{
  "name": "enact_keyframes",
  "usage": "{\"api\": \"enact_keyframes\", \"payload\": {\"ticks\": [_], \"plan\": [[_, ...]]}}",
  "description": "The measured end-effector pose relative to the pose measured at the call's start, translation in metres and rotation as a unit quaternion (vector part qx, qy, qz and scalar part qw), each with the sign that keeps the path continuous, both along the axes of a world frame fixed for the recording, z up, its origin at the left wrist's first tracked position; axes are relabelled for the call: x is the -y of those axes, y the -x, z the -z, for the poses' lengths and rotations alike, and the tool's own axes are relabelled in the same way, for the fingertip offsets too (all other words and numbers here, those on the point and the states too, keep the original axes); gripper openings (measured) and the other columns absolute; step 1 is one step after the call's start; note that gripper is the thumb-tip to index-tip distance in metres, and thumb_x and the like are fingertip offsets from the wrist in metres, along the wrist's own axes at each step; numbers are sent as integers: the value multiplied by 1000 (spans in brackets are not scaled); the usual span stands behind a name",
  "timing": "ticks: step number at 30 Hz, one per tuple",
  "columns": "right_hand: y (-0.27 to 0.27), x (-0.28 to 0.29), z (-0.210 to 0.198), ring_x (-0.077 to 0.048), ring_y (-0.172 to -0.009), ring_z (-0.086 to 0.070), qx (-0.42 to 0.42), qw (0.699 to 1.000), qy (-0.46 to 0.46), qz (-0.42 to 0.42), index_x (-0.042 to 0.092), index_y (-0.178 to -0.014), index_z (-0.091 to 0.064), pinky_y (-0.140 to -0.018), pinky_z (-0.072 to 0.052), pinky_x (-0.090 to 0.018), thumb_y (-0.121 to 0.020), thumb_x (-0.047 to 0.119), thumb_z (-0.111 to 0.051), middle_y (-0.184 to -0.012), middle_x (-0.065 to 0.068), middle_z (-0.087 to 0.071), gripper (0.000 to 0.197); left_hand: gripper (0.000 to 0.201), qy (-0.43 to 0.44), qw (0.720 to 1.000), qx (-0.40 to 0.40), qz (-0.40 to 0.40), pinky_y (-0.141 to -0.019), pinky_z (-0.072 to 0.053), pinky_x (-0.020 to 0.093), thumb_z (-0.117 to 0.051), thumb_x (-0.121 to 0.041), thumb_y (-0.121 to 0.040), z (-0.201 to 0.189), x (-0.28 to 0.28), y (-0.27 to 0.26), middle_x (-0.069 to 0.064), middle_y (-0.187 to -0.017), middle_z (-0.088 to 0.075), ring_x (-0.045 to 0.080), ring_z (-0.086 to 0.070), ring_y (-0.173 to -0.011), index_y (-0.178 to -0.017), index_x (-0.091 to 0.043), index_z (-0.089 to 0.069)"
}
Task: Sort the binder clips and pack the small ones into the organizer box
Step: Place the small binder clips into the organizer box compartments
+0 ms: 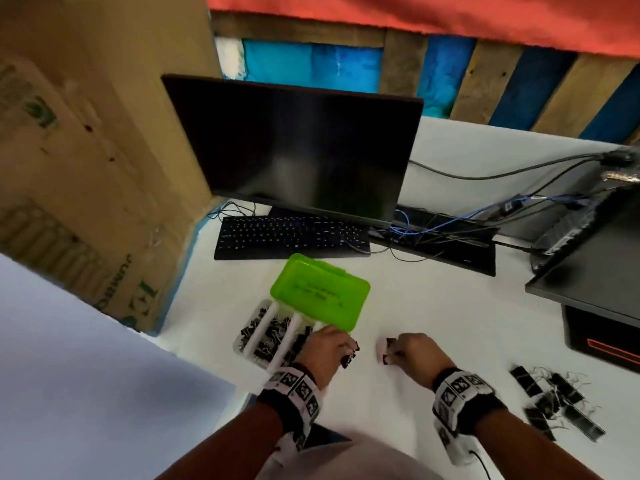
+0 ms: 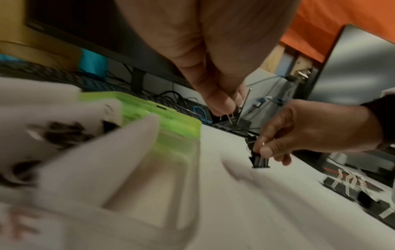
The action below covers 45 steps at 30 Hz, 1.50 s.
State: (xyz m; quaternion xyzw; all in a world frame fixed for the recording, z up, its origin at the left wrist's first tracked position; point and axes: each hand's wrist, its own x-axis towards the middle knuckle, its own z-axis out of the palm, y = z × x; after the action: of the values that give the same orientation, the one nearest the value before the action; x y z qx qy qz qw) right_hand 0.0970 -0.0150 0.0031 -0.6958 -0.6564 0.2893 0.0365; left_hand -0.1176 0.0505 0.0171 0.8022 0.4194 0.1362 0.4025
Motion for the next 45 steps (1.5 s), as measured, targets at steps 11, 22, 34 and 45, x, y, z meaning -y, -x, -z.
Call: {"api": "enact_keyframes", "payload": {"ticks": [11, 22, 34, 45], "plan": [[106, -107, -30, -16, -72, -57, 73, 933, -200, -290, 29, -73, -69, -59, -49, -23, -79, 34, -68, -67, 13, -64, 9, 15, -48, 992, -46, -107, -82, -41, 18, -56, -7, -87, -3, -7, 96, 11, -100, -66, 23, -61, -96, -95, -7, -69], [114, -99, -13, -30, -89, -58, -35, 973, -105, -203, 20, -104, -54, -71, -51, -40, -83, 5, -45, -113, -2, -49, 28, 37, -40, 991, -121, -33, -112, -30, 24, -52, -17, -90, 12, 9, 107, 0, -138, -40, 13, -39, -127, -128, -19, -51], [127, -103, -3, -26, -111, -52, -65, 986, -92, -121, 17, -131, -45, -91, -44, -27, -86, -4, -45, -127, -7, -42, 50, 30, -70, 987, -141, -37, -98, -37, 19, -40, -4, -95, 8, -1, 100, 8, -126, -51, 17, -48, -117, -120, -7, -56], [127, -108, 2, -22, -97, -62, -33, 995, -71, -68, 28, -112, -59, -81, -50, -32, -86, -1, -48, -108, -2, -67, 41, 31, -45, 992, -118, -12, -96, -42, 24, -59, -36, -86, 18, 14, 116, -2, -119, -43, 9, -49, -99, -110, -16, -56]]}}
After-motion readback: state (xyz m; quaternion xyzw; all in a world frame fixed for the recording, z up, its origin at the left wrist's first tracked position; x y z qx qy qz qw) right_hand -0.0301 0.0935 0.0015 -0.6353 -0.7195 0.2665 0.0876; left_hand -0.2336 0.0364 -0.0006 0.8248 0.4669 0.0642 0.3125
